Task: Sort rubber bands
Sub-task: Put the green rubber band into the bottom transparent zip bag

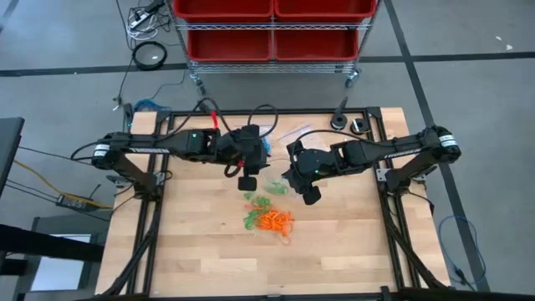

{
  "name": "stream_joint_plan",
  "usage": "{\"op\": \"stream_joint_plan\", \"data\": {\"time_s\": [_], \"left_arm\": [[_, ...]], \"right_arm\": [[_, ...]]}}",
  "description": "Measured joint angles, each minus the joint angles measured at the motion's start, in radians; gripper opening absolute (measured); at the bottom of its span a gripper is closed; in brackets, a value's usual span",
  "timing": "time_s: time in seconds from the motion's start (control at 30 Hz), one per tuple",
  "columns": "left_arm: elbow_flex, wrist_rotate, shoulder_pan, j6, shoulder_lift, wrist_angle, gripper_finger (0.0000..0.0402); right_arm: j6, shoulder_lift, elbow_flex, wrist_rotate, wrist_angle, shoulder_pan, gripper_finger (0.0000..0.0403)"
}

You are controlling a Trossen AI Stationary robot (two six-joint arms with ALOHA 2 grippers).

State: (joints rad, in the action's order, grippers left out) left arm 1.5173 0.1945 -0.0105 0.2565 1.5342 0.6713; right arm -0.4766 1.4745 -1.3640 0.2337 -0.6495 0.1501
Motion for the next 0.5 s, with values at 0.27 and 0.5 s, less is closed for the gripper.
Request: {"op": "stream_joint_plan", "data": {"time_s": [0.27,0.5], "left_arm": [[0.0,0.243,-0.023,-0.031,-0.108,0.304,0.0129],[-0.161,0.174,-0.103,-0.301,-0.296,0.351,0.0129]], "right_arm": [[-0.003,0.0,0.0,0.0,-0.008,0.0,0.0],[-0.009,0.0,0.0,0.0,-0.015,-0.001,0.0]]}}
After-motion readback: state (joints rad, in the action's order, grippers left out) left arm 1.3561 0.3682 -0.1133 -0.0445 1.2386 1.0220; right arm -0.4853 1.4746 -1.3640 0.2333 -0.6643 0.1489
